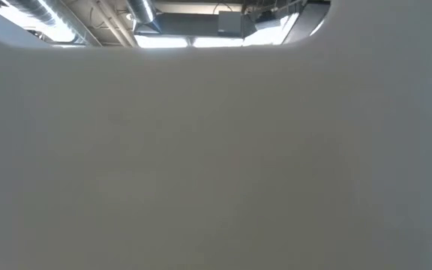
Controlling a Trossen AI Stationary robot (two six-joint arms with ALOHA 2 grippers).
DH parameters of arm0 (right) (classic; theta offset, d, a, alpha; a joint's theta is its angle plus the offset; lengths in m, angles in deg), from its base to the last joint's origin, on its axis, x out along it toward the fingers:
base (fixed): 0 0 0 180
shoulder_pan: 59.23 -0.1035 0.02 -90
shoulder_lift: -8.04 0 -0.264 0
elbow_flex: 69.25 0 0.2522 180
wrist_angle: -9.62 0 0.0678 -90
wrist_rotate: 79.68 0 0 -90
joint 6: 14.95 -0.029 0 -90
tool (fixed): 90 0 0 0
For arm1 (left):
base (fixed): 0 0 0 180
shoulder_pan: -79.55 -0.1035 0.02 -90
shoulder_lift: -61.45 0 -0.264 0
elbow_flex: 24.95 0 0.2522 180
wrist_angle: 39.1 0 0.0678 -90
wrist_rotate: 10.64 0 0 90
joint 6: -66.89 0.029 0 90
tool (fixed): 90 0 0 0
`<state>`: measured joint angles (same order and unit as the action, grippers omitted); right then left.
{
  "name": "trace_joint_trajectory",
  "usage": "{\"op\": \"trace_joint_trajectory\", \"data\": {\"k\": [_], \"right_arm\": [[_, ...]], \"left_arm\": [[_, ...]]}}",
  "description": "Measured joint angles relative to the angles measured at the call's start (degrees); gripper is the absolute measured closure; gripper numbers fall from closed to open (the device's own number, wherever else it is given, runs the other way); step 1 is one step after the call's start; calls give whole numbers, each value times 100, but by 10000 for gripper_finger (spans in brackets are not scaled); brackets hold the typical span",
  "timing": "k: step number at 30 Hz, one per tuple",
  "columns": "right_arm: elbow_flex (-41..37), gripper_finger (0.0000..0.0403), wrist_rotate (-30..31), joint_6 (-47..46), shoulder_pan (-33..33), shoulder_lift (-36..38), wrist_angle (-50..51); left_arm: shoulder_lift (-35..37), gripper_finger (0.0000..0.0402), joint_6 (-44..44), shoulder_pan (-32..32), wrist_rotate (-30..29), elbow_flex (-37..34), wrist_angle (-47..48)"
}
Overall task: Sort Maruchan noodles
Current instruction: Put the bottom right black noodle pack into the right white bin
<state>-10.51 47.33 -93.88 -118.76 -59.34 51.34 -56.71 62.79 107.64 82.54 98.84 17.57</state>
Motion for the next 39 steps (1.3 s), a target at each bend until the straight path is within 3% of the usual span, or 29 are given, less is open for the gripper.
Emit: {"op": "trace_joint_trajectory", "data": {"k": [5,10,14,18,22,35,39], "right_arm": [[709,331,92,-9,0,301,2111],[1134,331,-116,-151,4,325,4083],[1028,331,-176,-396,4,323,4967],[638,331,-145,-466,4,316,5012],[207,331,-58,-591,4,303,4858],[-515,331,-58,-408,-4,303,4534],[-686,331,-332,-308,-6,303,4189]], "left_arm": [[632,114,-86,131,80,-786,-337],[1525,114,-159,141,91,-2380,-1793],[2272,114,-279,-19,100,-3775,-3140],[2795,114,-419,-203,66,-4787,-4202],[2987,114,-612,-298,49,-5284,-4755],[2987,114,-756,-174,51,-5373,-5107],[2985,114,-784,-174,51,-5373,-5126]]}}
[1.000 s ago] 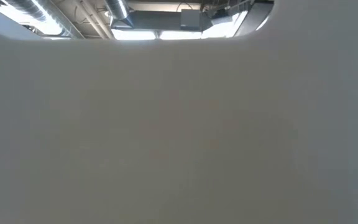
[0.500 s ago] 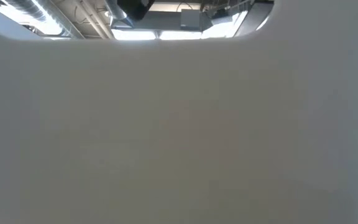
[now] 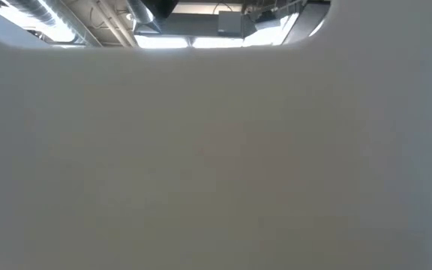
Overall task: Sort Maruchan noodles
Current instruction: Put the bottom right black noodle pack into the right white bin
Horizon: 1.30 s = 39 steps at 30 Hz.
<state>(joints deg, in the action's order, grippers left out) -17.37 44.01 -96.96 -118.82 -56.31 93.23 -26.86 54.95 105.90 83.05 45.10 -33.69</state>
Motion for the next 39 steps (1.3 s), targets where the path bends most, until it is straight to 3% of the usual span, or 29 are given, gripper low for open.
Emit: {"op": "trace_joint_trajectory", "data": {"k": [22,33,39], "right_arm": [[-414,329,-205,136,-1,0,-388],[-372,232,-252,136,-1,0,-362],[-208,222,-386,121,-1,0,-78]], "left_arm": [[0,114,-12,35,4,0,-36],[0,114,-124,33,56,0,-31],[-2,114,-126,33,240,0,-29]]}}
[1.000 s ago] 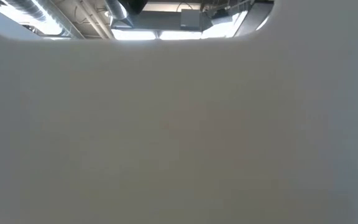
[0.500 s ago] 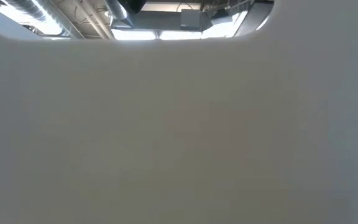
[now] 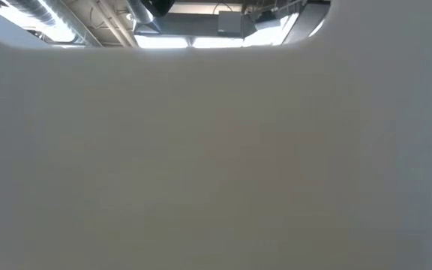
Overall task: Sort Maruchan noodles
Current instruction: Put the bottom right black noodle pack into the right white bin, then put the bottom black noodle pack into the right white bin
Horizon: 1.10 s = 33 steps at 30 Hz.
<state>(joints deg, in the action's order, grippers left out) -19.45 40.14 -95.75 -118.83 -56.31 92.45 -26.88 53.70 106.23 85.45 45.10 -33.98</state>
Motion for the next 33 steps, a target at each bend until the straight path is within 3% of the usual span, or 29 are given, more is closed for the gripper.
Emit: {"op": "trace_joint_trajectory", "data": {"k": [6,18,21,28,33], "right_arm": [[72,234,-100,13,0,0,54],[1143,244,-91,139,0,0,733],[1373,244,246,143,0,0,383],[1484,244,2031,190,3,0,-777],[1484,242,2093,442,219,0,-1249]], "left_arm": [[0,114,-41,0,0,0,0],[0,114,-137,-1,-244,0,-2],[0,114,-147,-2,-425,2,-2],[0,114,-249,-15,-830,2,-1],[55,114,-784,-10,-848,2,377]]}}
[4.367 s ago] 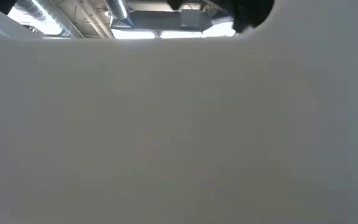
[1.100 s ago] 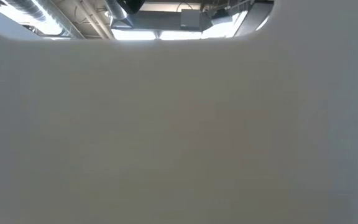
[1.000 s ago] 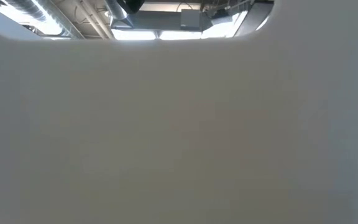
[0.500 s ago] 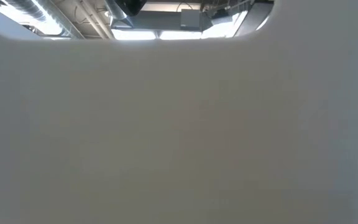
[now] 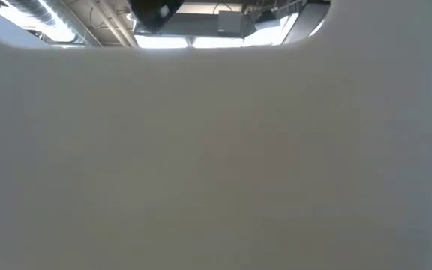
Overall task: Sort Maruchan noodles
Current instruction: Put the bottom black noodle pack into the right white bin
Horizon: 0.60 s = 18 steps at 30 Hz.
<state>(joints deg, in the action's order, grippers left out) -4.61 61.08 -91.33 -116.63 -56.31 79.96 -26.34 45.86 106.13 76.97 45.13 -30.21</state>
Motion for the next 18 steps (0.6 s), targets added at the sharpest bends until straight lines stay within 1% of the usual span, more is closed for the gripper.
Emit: {"op": "trace_joint_trajectory", "data": {"k": [3,5,9,11,13,15,18], "right_arm": [[0,224,-132,508,222,-42,-477],[0,202,-205,856,413,-96,-697],[0,154,-330,938,973,-114,-661],[0,138,-475,930,1350,-108,-552],[0,130,-752,962,1803,-81,-415],[-1,128,-1094,1204,2340,-85,-269],[-2,128,-1511,1828,3156,-85,-206]], "left_arm": [[245,114,-394,53,-55,4,545],[432,114,-592,122,-273,4,940],[666,114,-854,249,-772,9,1654],[708,114,-950,274,-977,11,1911],[701,114,-991,290,-1072,6,2278],[668,114,-977,309,-1141,6,2439],[604,114,-665,350,-1163,-100,2506]]}}
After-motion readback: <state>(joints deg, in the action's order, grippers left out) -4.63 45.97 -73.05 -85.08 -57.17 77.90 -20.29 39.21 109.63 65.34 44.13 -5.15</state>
